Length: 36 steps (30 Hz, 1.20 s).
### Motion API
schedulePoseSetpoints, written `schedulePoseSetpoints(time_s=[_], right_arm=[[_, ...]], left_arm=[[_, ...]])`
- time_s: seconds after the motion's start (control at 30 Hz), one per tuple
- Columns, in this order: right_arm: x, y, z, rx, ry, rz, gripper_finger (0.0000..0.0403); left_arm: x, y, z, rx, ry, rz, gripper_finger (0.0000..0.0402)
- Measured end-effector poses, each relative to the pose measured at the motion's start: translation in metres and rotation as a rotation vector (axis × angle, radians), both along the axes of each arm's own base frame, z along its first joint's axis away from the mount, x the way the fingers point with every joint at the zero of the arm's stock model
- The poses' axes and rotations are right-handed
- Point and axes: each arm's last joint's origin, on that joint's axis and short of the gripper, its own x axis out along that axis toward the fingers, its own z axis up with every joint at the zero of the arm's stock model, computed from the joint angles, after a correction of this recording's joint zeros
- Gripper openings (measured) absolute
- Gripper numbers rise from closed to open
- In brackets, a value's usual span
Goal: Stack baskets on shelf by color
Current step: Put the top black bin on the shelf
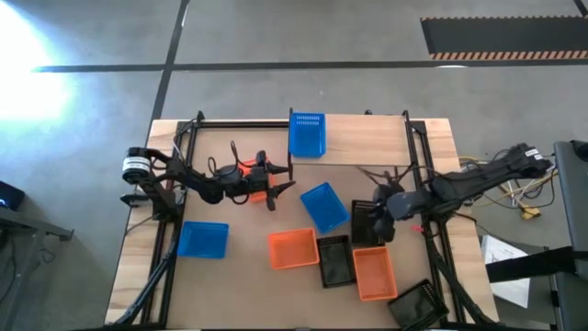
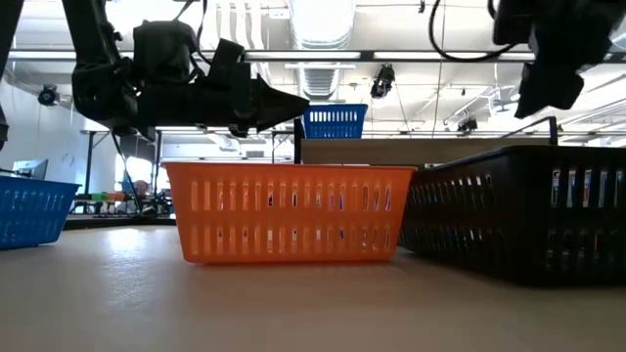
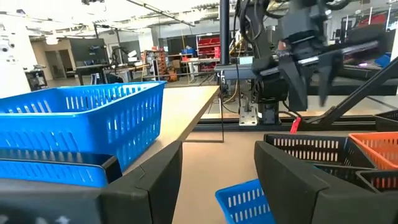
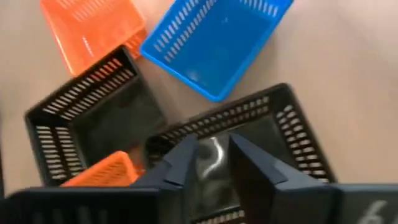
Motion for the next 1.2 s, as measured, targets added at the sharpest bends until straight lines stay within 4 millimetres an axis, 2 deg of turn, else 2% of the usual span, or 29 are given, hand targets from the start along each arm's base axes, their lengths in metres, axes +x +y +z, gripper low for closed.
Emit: schedulePoseSetpoints(time_s=[0.23,0.43,0.63,0.87,1.07,1.2], right_arm=[[0.033,0.017,-0.023,0.097,0.195,0.054,0.0184],[0.06,0.038,-0.034,0.077,0.281,0.17,0.0204],[0.079,0.054,-0.048,0.026,0.397,0.21,0.0187],[0.086,0.058,-0.066,-0.06,0.582,0.25,0.0151],[0.089,0.06,-0.06,-0.072,0.572,0.294,0.0125],[0.083,0.057,-0.051,-0.076,0.541,0.283,0.0113]], left_arm=[[0.0,0.001,0.0,0.0,-0.001,0.002,0.0185],[0.0,0.001,0.0,0.0,-0.001,0.003,0.0185],[0.0,0.001,0.0,0.0,-0.001,0.004,0.0185],[0.0,0.001,-0.001,-0.002,0.006,0.004,0.0185],[0.0,0.0,-0.002,-0.006,0.022,0.003,0.0185],[0.0,0.001,-0.002,-0.007,0.022,0.003,0.0185]])
